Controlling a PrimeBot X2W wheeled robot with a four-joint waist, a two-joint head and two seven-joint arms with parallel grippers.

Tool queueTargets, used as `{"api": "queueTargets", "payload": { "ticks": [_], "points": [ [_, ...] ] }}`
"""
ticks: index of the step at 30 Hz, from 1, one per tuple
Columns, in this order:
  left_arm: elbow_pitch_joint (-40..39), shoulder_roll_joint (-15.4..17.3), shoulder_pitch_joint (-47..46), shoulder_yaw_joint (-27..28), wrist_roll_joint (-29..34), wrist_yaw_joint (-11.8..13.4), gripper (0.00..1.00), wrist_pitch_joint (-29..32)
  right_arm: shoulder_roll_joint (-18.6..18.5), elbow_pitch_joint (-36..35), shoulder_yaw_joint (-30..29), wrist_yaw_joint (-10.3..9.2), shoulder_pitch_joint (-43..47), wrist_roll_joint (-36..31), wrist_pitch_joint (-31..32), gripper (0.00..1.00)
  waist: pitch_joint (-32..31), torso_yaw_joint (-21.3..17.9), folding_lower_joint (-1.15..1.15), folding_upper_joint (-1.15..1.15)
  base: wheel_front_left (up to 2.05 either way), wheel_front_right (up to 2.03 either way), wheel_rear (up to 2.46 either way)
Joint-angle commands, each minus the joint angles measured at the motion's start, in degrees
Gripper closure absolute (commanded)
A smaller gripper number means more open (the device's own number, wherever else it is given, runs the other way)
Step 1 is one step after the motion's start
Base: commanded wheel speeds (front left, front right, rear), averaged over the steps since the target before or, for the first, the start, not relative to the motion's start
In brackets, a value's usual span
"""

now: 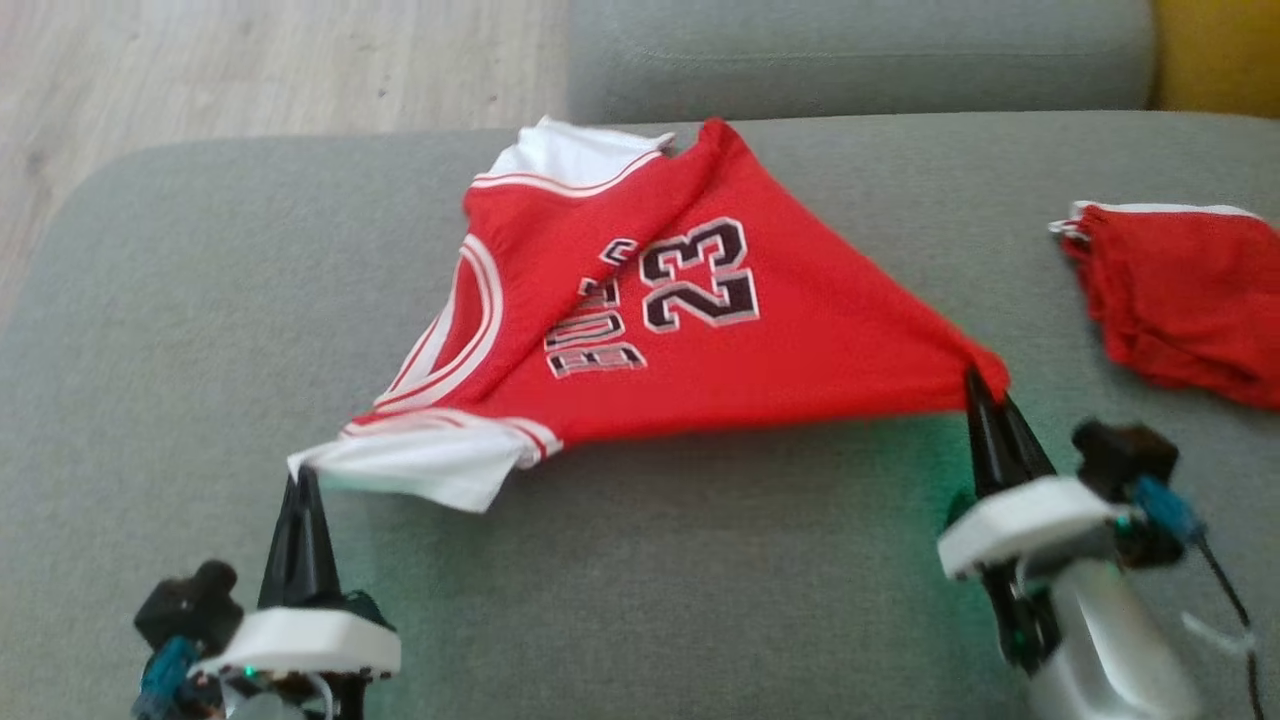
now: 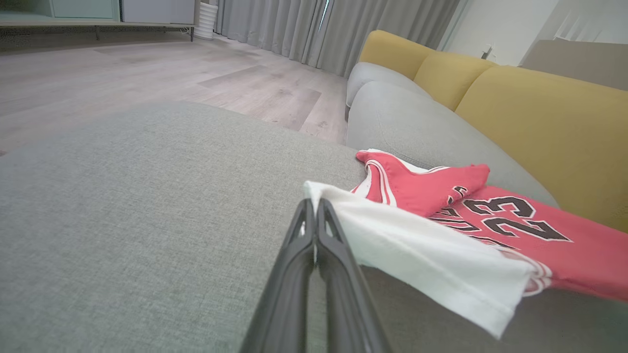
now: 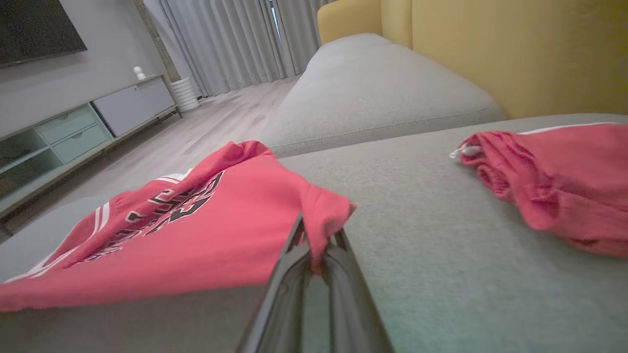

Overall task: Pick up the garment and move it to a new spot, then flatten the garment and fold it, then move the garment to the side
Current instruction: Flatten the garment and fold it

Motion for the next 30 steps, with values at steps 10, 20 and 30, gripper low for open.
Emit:
{"api": "queueTargets", "payload": {
  "ticks": [10,20,30],
  "points": [
    [-1.5,-0.3,-0.3,2.9,-1.5,-0.2,1.0,-1.8,0.0,-19.0,-1.0,-0.05,12.0,-3.7,5.8,1.0,-0.2,-2.9,0.0,0.0,0.0,0.0,0.0],
    [-6.5,-0.1,-9.6,3.1,-5.2,-3.6,1.0,0.1,0.0,-28.3,-1.4,-0.05,8.3,-3.0,11.3,1.0,4.4,-3.2,0.0,0.0,0.0,0.0,0.0],
    [-3.7,9.6,-52.6,2.8,-6.9,-4.6,1.0,16.7,-0.4,-24.2,-0.5,-0.05,-31.5,-8.0,26.1,1.0,21.2,-4.3,0.0,0.0,0.0,0.0,0.0]
  ]
}}
